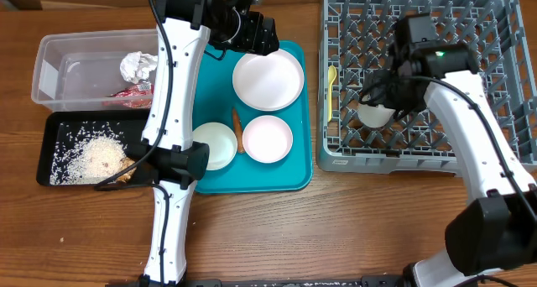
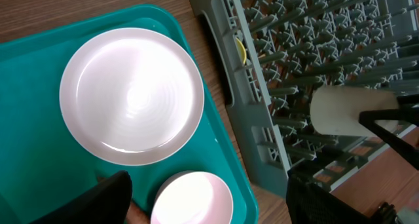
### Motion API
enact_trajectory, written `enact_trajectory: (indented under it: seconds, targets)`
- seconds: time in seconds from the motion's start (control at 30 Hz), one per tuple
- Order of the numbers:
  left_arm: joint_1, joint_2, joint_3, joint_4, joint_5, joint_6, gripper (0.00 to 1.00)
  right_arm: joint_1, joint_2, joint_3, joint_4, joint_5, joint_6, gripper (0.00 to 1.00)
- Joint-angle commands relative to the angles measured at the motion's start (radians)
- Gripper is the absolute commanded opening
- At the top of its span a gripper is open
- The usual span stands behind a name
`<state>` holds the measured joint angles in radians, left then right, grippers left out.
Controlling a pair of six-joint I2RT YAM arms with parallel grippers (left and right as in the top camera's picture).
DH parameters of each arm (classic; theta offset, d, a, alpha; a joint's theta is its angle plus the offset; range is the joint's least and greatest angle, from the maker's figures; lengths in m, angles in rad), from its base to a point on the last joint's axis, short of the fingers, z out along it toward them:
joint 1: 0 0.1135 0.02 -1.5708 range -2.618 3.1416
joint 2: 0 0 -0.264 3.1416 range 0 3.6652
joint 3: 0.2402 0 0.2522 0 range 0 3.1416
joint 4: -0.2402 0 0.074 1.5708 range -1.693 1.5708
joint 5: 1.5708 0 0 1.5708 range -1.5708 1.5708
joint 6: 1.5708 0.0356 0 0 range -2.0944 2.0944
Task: Sort waste into correct bins and load items into the dishwasher
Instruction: 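Open the right gripper and lift away from the cup, then reach the right gripper to the pink bowl and grasp its rim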
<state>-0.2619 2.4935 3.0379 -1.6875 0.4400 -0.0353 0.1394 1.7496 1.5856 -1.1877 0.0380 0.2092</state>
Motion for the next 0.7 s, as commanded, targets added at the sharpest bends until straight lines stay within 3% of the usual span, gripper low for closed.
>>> enact_trajectory:
  seconds: [0.0,0.07,0.13,0.3,0.5,0.67]
  targets:
    - [-0.008,-0.020,0.015,-0.002,-0.003,-0.014,0.78,0.007,0.012,0.018,0.005,-0.002,-0.004,0.47]
    - [-0.008,-0.020,0.015,-0.002,-0.003,-0.013,0.78,0.007,0.024,0.018,0.002,-0.002,-0.004,0.53]
    - [-0.008,-0.020,0.015,-0.002,-0.003,-0.013,0.79,0.007,0.030,0.018,0.000,-0.001,-0.004,0.68]
    - [-0.008,-0.020,0.015,-0.002,-0.003,-0.013,0.79,0.007,0.031,0.036,-0.010,0.004,-0.003,0.91]
    - [0.008,-0.038,0.017,-0.002,-0.002,-0.014,0.78,0.008,0.031,0.203,-0.117,-0.028,-0.004,0.93]
    - [0.049,-0.135,0.017,-0.002,-0.004,-0.013,0.77,0.031,0.031,0.380,-0.184,-0.140,-0.031,0.90]
